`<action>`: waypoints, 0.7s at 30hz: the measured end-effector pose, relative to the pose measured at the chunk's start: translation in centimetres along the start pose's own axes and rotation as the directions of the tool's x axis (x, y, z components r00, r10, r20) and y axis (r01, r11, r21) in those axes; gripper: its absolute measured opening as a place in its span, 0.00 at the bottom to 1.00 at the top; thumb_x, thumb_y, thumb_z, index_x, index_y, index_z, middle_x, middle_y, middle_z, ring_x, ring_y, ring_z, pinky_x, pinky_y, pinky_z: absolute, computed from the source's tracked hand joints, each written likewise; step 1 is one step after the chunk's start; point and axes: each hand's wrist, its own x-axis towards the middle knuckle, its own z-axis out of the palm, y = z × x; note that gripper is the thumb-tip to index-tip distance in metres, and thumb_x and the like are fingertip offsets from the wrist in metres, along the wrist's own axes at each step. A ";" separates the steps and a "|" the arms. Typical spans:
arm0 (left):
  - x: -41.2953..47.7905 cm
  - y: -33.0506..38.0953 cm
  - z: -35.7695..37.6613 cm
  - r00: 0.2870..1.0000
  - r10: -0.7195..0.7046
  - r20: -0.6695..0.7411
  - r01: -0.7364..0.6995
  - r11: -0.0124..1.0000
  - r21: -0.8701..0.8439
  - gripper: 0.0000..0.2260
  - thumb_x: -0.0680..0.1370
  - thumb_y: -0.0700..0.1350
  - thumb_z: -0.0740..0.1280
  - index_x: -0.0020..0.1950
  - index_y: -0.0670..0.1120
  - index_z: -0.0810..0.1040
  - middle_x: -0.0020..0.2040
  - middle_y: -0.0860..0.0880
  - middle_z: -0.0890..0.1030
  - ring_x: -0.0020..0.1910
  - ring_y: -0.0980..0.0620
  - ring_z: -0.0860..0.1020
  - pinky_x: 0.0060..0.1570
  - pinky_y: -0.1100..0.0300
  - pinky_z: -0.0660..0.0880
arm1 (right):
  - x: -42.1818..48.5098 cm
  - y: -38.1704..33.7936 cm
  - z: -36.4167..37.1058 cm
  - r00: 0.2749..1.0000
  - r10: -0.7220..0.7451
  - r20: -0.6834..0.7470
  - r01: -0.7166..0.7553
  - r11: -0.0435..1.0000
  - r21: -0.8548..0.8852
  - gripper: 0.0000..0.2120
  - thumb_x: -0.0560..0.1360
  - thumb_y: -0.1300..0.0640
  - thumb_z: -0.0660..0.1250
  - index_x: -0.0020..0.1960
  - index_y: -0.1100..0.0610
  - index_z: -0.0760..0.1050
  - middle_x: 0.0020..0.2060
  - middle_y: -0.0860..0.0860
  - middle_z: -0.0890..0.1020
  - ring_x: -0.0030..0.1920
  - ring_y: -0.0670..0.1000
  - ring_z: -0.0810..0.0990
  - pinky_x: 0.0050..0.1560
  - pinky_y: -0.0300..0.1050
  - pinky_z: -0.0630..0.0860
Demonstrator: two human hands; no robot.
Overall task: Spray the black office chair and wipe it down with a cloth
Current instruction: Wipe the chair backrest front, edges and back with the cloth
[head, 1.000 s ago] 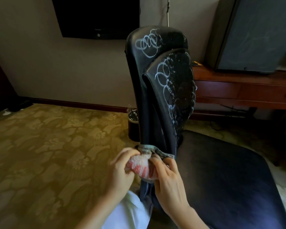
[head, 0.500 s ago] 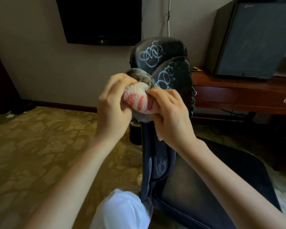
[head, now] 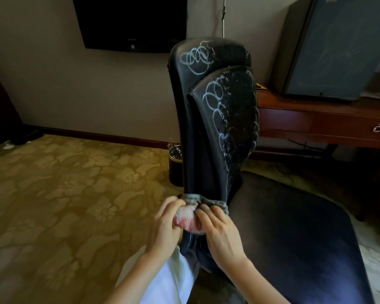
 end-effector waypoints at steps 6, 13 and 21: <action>2.0 1.4 -1.5 0.991 0.086 -0.100 -0.085 0.996 0.008 0.33 0.57 0.20 0.66 0.56 0.46 0.77 0.58 0.45 0.78 0.57 0.53 0.76 0.60 0.77 0.64 | 2.0 0.1 -2.3 0.997 -0.051 -0.063 0.052 0.998 0.018 0.18 0.73 0.61 0.58 0.61 0.60 0.77 0.57 0.56 0.80 0.54 0.58 0.79 0.51 0.53 0.79; 10.4 7.2 -7.6 0.898 0.291 -0.329 -0.277 0.957 0.090 0.24 0.63 0.23 0.65 0.58 0.37 0.78 0.58 0.39 0.78 0.60 0.46 0.75 0.63 0.65 0.69 | 10.7 -1.0 -10.4 0.925 -0.141 -0.353 0.142 0.990 -0.022 0.17 0.74 0.64 0.60 0.61 0.64 0.75 0.59 0.59 0.79 0.57 0.59 0.73 0.59 0.52 0.72; 7.9 3.8 -4.8 0.952 0.201 -0.229 -0.210 0.978 -0.014 0.26 0.62 0.24 0.66 0.58 0.39 0.77 0.58 0.43 0.77 0.59 0.47 0.75 0.59 0.67 0.70 | 8.2 -0.7 -6.7 0.925 -0.143 -0.352 0.139 0.990 -0.036 0.15 0.75 0.64 0.62 0.60 0.64 0.77 0.58 0.58 0.80 0.58 0.57 0.72 0.55 0.52 0.75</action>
